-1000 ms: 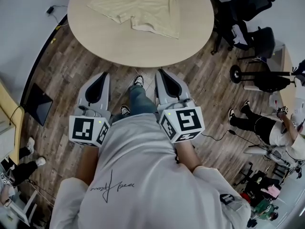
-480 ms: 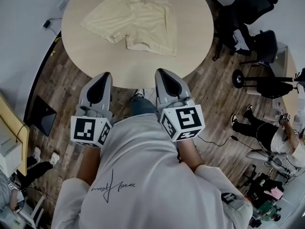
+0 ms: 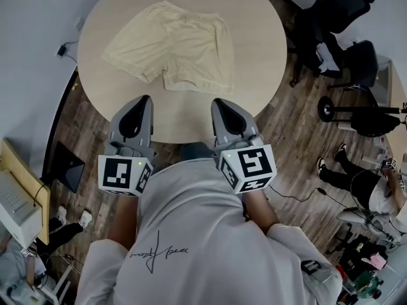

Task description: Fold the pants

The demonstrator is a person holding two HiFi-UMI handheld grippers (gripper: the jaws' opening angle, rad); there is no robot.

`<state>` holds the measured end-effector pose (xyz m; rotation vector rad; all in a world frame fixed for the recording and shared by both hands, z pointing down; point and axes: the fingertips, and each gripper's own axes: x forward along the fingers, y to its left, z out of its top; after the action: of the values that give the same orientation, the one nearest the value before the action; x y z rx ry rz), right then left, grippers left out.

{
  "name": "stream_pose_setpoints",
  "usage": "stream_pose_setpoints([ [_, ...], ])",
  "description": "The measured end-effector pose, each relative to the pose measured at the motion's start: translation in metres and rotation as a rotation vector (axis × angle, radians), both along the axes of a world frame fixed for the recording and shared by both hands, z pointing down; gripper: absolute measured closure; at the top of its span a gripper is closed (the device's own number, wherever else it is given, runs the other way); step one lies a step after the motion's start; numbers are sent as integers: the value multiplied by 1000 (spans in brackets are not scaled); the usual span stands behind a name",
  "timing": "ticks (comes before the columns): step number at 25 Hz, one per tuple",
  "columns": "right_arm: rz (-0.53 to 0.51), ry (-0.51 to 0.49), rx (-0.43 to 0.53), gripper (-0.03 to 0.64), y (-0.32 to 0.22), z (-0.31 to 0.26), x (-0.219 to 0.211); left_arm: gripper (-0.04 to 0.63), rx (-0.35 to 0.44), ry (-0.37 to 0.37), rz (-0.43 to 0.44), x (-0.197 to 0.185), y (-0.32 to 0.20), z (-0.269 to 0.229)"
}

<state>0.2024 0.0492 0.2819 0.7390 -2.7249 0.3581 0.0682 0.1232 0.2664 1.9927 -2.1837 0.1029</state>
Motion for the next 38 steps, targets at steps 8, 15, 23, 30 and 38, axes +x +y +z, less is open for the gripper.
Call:
stream_pose_setpoints([
  [8,33,10,-24,623,-28,12,-8,541,-9,-136,84,-25,-43,-22],
  [15,110,38,-43,623,-37,22,-21,541,-11,-174,219,-58,-72,-29],
  [23,254,65,-51,623,-34,20,-48,541,-1,-173,375,-101,-93,-30],
  [30,404,97,-52,623,-27,19,-80,541,27,-270,592,-143,-115,-41],
  [38,549,193,-65,623,-2,33,-93,541,-21,-413,888,-151,-150,-24],
])
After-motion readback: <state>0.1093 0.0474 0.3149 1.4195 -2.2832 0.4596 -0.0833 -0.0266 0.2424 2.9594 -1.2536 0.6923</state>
